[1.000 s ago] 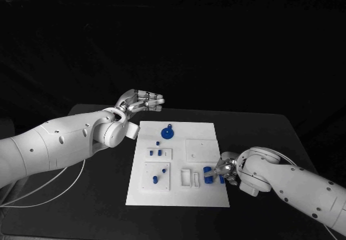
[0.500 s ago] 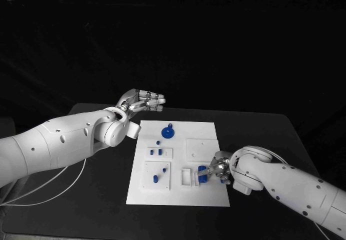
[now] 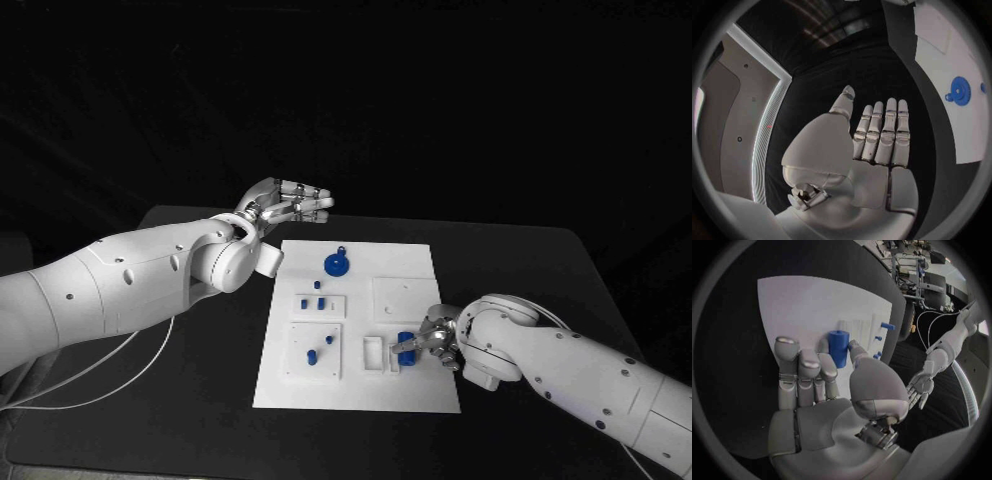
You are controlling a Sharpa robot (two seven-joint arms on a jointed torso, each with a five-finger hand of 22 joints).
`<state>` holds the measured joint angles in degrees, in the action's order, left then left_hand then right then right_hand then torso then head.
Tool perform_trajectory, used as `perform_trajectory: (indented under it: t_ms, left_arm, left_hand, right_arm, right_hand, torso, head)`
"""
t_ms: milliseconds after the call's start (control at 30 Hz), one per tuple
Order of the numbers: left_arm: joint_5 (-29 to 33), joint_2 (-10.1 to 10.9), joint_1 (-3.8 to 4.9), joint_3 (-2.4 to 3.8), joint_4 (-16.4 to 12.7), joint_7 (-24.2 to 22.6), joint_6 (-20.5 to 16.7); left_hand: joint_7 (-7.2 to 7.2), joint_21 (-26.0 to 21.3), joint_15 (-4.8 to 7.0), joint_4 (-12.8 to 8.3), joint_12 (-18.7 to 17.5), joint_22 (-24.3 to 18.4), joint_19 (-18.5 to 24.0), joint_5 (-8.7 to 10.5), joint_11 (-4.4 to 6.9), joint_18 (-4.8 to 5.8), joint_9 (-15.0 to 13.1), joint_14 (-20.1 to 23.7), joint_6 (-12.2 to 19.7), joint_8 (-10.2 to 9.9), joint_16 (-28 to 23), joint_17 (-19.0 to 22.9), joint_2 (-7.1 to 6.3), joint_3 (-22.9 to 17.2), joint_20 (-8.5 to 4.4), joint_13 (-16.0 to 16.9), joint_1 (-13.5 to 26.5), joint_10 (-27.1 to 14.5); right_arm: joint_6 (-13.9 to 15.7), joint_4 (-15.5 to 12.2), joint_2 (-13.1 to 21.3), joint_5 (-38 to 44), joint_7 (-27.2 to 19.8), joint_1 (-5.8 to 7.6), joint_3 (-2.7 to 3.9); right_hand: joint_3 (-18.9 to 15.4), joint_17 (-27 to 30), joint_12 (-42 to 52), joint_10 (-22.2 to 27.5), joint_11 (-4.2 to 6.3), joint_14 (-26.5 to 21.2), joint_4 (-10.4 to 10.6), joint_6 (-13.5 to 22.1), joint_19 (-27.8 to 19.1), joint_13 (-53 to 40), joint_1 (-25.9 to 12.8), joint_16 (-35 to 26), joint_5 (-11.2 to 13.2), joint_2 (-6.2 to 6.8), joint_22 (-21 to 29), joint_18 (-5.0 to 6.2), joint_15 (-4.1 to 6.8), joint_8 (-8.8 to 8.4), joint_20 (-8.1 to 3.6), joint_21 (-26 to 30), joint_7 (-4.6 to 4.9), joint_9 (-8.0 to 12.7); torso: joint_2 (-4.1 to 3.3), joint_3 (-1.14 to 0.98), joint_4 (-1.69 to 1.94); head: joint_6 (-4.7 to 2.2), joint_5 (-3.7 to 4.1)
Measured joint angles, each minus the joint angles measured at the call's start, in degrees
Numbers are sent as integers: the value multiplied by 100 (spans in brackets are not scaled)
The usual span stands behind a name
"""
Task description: Assemble the parts on the task board
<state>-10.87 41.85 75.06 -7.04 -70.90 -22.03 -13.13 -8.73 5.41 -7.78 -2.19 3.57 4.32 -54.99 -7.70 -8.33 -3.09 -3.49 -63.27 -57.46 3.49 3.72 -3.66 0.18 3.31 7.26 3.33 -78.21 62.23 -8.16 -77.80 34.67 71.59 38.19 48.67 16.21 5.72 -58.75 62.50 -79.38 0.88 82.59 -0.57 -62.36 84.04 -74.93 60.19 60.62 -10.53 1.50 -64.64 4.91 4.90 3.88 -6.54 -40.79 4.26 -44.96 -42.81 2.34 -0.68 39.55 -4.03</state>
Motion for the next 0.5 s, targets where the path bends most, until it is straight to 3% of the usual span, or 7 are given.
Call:
perform_trajectory:
  t_ms: [200,500]
  left_arm:
    - [0,-8,0,0,2,20,2]
    - [-1,-11,0,0,7,49,2]
  left_hand:
    - [-15,0,0,0,0,0,0,0,-9,0,0,0,15,0,0,0,0,0,0,0,0,-9]
    - [-15,22,0,16,0,0,0,0,-9,0,0,0,15,0,0,0,0,-17,0,0,0,-9]
  right_arm:
    - [-1,20,-9,-6,-29,7,-10]
    - [70,-38,32,-7,-64,-1,-29]
  right_hand:
    - [-24,-17,0,-8,-7,-1,-119,0,-21,0,-28,-5,-66,-34,-69,34,-1,1,22,45,0,-66]
    - [0,-16,0,-8,-8,-10,-144,0,-22,0,30,-5,-456,-92,-99,30,-10,16,23,68,0,-66]
  torso:
    - [1,0,-3]
    - [-1,-3,-3]
  head:
    - [-3,0]
    - [-4,4]
